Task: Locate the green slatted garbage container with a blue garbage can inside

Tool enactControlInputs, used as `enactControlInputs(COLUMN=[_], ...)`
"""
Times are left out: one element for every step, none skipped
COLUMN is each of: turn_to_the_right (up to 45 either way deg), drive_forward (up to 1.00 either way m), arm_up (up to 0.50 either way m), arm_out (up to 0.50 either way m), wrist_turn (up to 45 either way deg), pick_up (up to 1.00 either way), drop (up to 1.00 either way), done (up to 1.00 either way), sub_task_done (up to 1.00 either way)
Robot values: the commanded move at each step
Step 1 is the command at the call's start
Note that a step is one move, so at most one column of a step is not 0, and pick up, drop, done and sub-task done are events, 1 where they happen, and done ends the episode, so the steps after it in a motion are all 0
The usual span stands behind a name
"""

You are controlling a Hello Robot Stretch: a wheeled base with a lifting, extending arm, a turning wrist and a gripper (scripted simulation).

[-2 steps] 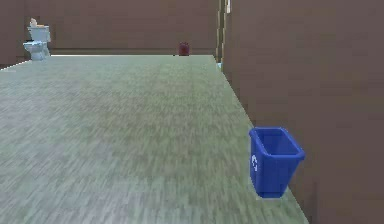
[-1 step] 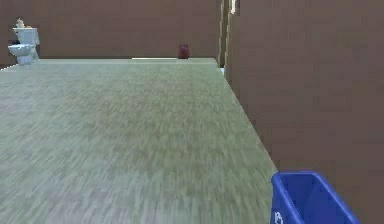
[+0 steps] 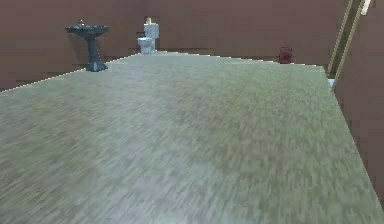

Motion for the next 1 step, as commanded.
enactControlInputs(turn_to_the_right=[0.0], drive_forward=[0.25], arm_up=[0.00], arm_out=[0.00], wrist_turn=[0.0], pick_up=[0.00], drop=[0.00], done=[0.00], sub_task_done=[0.00])
